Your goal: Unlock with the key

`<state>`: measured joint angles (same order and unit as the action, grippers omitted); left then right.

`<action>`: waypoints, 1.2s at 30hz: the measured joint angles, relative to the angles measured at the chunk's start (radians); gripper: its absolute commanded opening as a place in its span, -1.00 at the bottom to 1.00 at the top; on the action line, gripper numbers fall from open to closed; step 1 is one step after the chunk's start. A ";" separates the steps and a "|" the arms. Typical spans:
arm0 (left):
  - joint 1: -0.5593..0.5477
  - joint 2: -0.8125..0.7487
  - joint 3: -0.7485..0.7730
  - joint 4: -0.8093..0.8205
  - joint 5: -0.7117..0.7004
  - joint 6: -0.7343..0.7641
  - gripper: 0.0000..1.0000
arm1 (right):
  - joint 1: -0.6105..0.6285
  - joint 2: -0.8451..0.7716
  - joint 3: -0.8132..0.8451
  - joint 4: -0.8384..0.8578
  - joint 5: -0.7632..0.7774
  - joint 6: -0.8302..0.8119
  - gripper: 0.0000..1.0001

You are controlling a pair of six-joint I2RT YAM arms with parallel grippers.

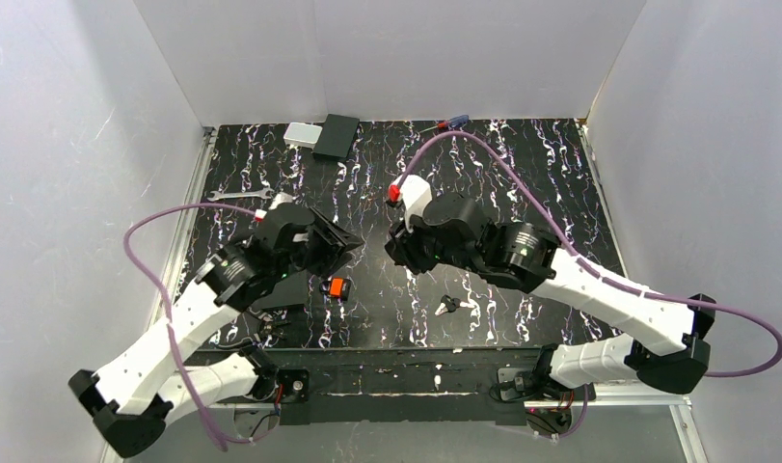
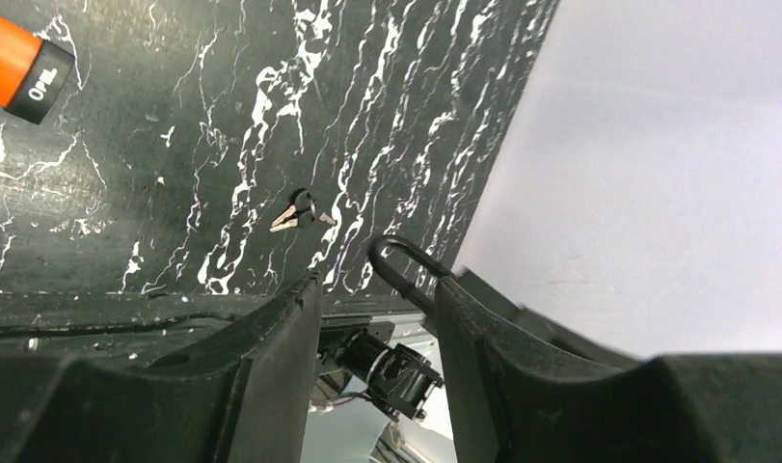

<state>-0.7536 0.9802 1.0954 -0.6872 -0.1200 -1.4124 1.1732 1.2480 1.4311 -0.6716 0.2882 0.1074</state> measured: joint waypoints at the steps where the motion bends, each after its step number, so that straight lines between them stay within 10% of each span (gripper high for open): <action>1: 0.000 -0.028 -0.006 -0.002 -0.011 0.006 -0.09 | -0.014 0.000 -0.021 0.016 -0.017 0.028 -0.97; 16: 0.006 -0.276 -0.076 -0.124 -0.095 0.111 -0.10 | -0.506 0.054 -0.345 0.363 -0.469 0.414 -0.97; 36: 0.006 -0.358 -0.076 -0.279 -0.127 0.091 -0.10 | -0.785 0.574 -0.442 0.962 -0.800 0.676 -0.97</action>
<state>-0.7479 0.6224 1.0191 -0.9661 -0.2474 -1.3212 0.3882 1.8217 0.9890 0.2909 -0.5117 0.7830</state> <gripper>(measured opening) 0.454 0.424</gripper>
